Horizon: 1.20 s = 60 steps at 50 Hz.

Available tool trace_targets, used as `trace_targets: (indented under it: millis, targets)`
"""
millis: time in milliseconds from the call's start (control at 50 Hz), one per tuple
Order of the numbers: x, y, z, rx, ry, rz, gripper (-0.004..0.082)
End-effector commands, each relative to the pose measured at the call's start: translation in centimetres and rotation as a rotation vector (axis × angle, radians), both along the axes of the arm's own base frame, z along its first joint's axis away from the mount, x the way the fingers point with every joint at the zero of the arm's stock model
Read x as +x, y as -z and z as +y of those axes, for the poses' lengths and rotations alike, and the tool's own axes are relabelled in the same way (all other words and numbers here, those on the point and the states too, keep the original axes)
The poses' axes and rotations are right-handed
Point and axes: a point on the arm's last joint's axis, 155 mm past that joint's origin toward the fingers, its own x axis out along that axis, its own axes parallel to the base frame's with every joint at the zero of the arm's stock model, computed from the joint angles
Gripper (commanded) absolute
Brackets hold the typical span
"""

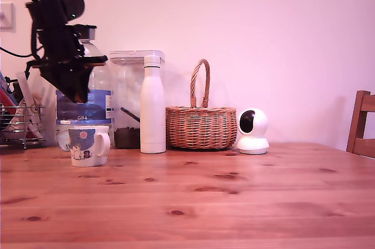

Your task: Pick up the coffee capsules from the table one by one and drop them inside the nearest coffee cup

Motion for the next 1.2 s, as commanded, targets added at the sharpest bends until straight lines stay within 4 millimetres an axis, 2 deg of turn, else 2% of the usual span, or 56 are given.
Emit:
trace_targets:
  millis: [0, 300, 900, 960, 1100, 1180]
  targets:
    - [0.5, 1.0, -0.4, 0.005, 0.009, 0.016, 0.0146]
    - [0.8, 3.4, -0.4, 0.014, 0.009, 0.063, 0.0146]
    - [1.0, 3.8, -0.5, 0.013, 0.009, 0.064, 0.0156]
    - [1.0, 3.7, -0.5, 0.013, 0.009, 0.064, 0.0226]
    - [1.1, 3.7, -0.4, 0.013, 0.007, 0.062, 0.0505]
    - [1.2, 3.7, -0.3, 0.012, 0.006, 0.058, 0.0528]
